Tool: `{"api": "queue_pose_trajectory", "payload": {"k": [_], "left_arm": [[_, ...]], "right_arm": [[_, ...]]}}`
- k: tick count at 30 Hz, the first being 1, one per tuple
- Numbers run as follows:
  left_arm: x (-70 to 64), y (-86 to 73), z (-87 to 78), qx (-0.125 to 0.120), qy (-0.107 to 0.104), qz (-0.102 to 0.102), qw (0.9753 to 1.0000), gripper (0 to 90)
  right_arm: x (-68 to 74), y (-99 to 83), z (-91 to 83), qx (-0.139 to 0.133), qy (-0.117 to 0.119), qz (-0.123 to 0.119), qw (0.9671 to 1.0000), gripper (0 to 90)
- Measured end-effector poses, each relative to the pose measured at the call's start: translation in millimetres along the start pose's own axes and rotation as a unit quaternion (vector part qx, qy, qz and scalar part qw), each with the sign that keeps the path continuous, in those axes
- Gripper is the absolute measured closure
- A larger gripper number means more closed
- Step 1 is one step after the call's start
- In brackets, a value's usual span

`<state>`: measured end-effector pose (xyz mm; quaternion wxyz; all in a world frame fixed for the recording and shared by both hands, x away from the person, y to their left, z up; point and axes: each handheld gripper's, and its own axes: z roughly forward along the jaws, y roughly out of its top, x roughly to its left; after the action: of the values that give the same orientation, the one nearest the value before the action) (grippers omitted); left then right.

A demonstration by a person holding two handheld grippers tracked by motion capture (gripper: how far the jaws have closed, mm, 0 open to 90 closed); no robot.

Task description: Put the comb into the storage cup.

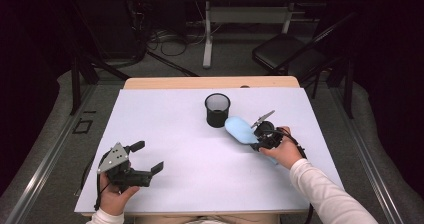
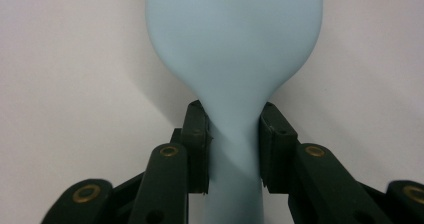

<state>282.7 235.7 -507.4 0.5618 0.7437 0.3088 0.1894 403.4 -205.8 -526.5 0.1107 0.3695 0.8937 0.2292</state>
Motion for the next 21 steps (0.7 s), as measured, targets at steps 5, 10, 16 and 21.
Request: {"api": "queue_pose_trajectory", "payload": {"k": [5,10,16,21], "left_arm": [[-0.1,0.0,0.1,0.000,-0.001,0.000,1.0000,0.9],[0.0,-0.1,0.2,0.000,-0.001,-0.002,1.0000,1.0],[0.0,0.0,0.4,0.001,-0.001,-0.001,1.0000,0.9],[-0.1,-0.1,0.5,0.001,-0.002,-0.003,1.0000,1.0]], "right_arm": [[0.7,0.3,-6.7,-0.007,0.001,-0.001,1.0000,69.6],[3.6,0.1,-14.9,-0.018,0.001,0.010,0.9998,69.6],[5.7,-0.7,-22.3,-0.035,-0.006,0.005,0.9994,69.6],[7.5,-1.0,-29.4,-0.047,-0.008,0.004,0.9989,69.6]]}}
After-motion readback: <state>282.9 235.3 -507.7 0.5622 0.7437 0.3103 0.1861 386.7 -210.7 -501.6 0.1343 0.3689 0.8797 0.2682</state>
